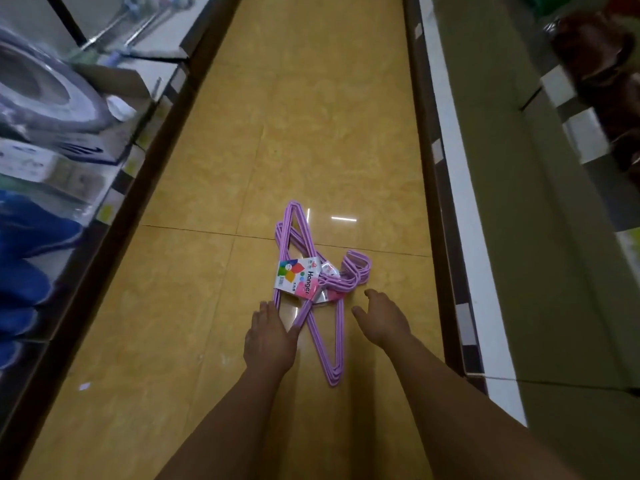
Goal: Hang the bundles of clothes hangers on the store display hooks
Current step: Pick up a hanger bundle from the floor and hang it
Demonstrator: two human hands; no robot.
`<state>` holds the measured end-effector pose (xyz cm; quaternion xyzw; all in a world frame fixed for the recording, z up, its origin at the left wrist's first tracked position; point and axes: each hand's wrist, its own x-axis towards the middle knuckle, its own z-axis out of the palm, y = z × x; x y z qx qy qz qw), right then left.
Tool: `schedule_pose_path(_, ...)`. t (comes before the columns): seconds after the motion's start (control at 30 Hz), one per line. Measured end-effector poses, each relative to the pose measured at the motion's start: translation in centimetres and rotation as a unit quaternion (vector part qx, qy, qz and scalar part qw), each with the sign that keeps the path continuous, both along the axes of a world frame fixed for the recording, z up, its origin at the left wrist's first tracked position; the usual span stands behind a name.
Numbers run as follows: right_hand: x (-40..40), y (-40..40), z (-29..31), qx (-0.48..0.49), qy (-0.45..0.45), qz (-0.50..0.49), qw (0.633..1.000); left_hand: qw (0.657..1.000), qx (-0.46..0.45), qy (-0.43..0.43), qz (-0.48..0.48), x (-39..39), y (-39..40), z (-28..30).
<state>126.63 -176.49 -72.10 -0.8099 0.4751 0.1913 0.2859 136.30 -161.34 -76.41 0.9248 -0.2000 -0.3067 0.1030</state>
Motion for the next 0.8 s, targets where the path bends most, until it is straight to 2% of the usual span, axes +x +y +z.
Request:
schedule_pose_path(0.23,1.1,-2.6,-11.0,0.036,-0.014,-0.031,0.999,1.000,0.006,-0.003,-0.019,1.0,-3.2,-10.1)
schedule_pose_path(0.43,2.5,-2.7,-18.0,0.085,-0.035,-0.083,0.992,0.998,-0.054,0.026,-0.009,1.3,-5.1,-15.9)
schedule_pose_path(0.53,2.9,-2.5,-19.8,0.102,-0.035,-0.116,0.987,0.995,-0.072,0.069,0.019,1.0,-5.8,-17.0)
schedule_pose_path(0.7,3.8,-1.9,-21.1,0.121,-0.055,-0.209,0.969,0.991,-0.090,0.078,0.065,0.9,-6.2,-17.6)
schedule_pose_path(0.8,4.9,-1.7,-20.7,0.156,-0.030,-0.224,0.962,0.972,-0.135,0.132,0.143,0.5,-6.4,-17.9)
